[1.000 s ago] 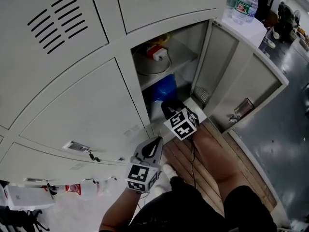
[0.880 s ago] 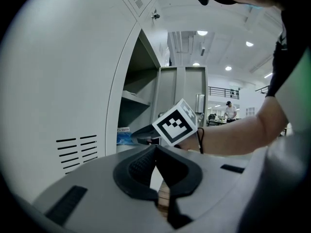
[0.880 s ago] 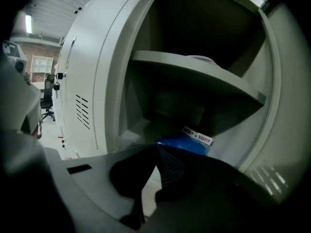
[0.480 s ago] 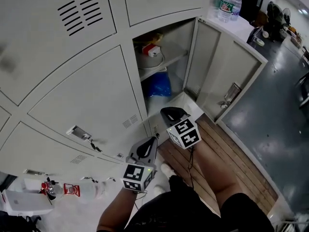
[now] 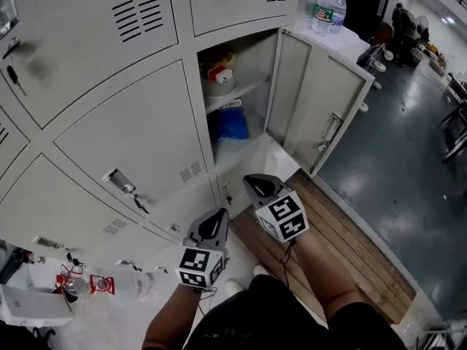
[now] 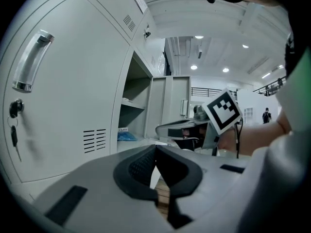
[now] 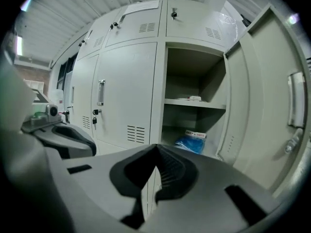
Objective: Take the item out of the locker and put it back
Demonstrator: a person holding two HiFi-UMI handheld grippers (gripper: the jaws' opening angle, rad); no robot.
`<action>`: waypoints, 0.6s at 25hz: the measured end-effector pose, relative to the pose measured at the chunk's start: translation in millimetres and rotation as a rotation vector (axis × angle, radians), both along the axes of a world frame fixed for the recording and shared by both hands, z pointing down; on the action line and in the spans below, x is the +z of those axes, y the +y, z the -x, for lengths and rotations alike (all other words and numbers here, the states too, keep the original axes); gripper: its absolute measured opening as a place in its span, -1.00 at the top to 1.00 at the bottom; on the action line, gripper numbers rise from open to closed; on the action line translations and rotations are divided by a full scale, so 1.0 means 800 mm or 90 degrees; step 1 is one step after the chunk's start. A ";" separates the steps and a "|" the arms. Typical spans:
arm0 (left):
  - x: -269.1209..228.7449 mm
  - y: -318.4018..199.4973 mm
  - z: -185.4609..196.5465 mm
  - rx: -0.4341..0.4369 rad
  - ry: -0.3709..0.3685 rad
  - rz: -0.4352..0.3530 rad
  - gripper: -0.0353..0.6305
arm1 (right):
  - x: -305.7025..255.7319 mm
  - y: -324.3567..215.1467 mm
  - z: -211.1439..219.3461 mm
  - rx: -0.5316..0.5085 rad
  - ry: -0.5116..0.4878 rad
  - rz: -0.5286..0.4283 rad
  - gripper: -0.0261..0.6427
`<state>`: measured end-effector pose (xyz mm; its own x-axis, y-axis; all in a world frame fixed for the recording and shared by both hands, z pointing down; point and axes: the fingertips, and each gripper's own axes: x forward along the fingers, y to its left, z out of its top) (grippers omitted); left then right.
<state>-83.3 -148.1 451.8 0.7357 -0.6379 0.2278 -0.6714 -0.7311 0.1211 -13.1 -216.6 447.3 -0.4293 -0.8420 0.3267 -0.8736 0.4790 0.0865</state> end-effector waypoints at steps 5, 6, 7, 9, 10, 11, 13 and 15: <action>-0.006 0.019 -0.002 -0.014 -0.010 -0.016 0.88 | -0.008 0.036 -0.008 -0.003 -0.016 -0.008 0.92; -0.007 0.022 -0.004 -0.018 -0.012 -0.018 0.88 | -0.010 0.043 -0.010 -0.005 -0.020 -0.009 0.92; -0.009 0.026 -0.006 -0.024 -0.013 -0.019 0.88 | -0.011 0.050 -0.013 -0.008 -0.024 -0.010 0.92; -0.013 0.032 -0.011 -0.037 -0.014 -0.021 0.88 | -0.014 0.062 -0.019 -0.015 -0.035 -0.008 0.92; -0.014 0.036 -0.014 -0.046 -0.013 -0.022 0.88 | -0.014 0.069 -0.023 -0.020 -0.043 -0.005 0.92; -0.016 0.039 -0.017 -0.055 -0.012 -0.022 0.88 | -0.014 0.076 -0.026 -0.025 -0.050 -0.003 0.92; -0.018 0.050 -0.026 -0.073 -0.011 -0.023 0.88 | -0.014 0.092 -0.036 -0.036 -0.062 0.000 0.92; -0.020 0.066 -0.038 -0.087 -0.014 -0.023 0.88 | -0.016 0.108 -0.048 -0.046 -0.075 0.002 0.92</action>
